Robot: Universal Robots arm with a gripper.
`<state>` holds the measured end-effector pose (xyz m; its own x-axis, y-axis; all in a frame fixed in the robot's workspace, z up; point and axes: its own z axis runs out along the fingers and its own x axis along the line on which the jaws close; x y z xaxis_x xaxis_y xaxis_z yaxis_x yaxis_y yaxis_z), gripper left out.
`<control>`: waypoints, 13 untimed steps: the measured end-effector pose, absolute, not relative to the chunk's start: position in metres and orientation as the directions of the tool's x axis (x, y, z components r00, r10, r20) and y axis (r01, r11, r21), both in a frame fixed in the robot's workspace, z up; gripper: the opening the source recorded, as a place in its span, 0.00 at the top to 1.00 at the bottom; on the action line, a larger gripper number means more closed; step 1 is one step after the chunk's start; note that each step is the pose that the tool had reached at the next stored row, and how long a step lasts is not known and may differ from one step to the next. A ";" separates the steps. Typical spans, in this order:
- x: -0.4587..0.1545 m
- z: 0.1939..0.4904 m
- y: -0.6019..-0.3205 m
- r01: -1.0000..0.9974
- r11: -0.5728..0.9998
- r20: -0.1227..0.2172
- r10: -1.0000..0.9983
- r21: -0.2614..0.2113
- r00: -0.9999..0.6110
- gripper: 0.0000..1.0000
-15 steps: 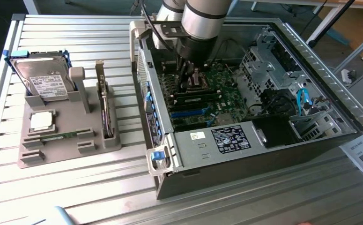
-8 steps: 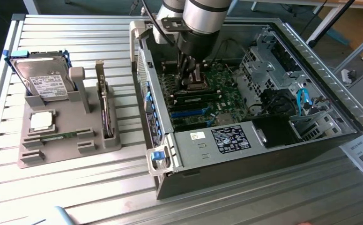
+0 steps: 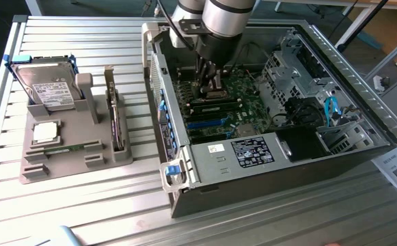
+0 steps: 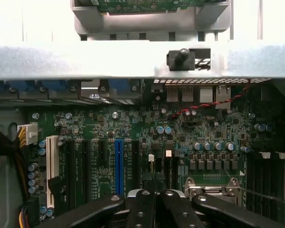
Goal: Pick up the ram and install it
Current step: 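Press down the ram until it locks into place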
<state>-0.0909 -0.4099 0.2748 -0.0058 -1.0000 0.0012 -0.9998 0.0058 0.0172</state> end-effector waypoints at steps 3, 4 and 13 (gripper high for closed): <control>-0.084 0.275 -0.410 -1.000 0.006 0.001 -1.000 0.017 -0.006 0.89; -0.082 0.275 -0.410 -1.000 0.006 0.001 -1.000 0.017 -0.006 0.89; -0.059 0.275 -0.410 -1.000 0.006 0.001 -1.000 0.018 -0.006 0.89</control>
